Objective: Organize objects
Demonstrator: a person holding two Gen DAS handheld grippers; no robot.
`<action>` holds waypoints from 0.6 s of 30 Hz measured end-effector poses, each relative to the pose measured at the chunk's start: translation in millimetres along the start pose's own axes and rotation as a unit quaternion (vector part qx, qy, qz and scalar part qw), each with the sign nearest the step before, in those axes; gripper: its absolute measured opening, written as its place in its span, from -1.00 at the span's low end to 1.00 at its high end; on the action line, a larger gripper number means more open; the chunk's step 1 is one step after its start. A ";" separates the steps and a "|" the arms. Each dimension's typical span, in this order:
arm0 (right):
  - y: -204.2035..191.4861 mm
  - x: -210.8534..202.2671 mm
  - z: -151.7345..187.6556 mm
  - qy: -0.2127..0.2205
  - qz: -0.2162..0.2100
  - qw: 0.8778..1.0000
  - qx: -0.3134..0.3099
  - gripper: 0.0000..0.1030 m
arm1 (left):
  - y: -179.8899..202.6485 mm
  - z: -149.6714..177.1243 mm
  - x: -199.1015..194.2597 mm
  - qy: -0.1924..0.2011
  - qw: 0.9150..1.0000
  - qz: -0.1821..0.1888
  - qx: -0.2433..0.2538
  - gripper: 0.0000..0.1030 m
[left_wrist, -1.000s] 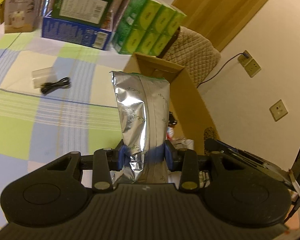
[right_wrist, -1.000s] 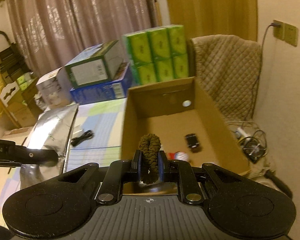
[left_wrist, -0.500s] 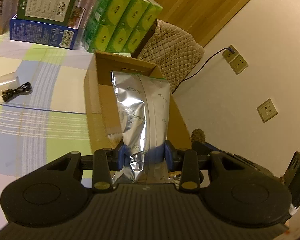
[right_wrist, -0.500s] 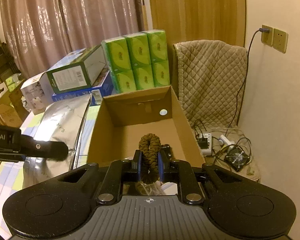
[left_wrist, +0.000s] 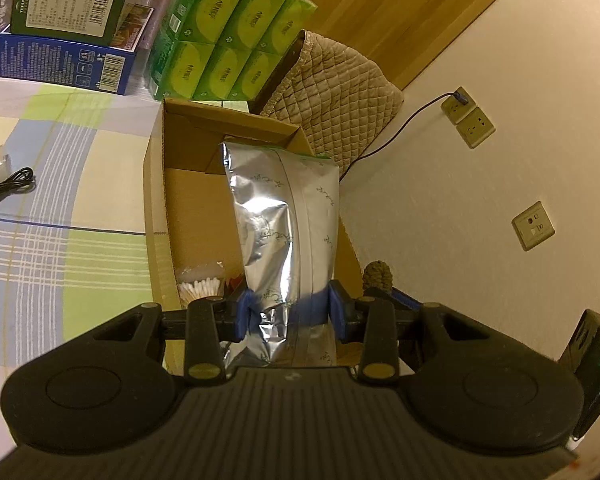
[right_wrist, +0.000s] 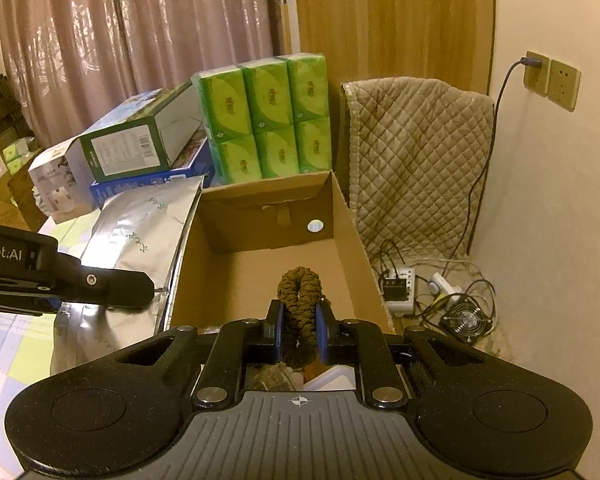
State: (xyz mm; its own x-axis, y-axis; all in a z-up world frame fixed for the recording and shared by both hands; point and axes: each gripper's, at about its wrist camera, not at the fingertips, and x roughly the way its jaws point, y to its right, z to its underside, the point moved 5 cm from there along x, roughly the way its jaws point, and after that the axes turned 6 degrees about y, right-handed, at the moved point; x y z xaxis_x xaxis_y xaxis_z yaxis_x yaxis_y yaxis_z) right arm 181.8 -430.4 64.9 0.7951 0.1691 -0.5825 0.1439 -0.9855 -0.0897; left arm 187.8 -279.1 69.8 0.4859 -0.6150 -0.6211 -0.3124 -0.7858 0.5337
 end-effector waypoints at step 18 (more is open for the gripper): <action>4.8 3.8 -1.9 -0.003 -0.001 1.000 0.007 -0.74 | -2.0 -11.3 8.5 0.021 1.000 -0.020 0.008 -0.26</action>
State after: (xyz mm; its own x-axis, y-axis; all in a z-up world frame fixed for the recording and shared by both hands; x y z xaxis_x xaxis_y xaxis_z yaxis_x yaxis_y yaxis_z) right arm 186.6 -434.5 63.8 0.7912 0.1715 -0.5871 0.1372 -0.9852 -0.1028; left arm 201.7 -282.0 69.9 0.5325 -0.5805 -0.6159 -0.3055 -0.8105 0.4998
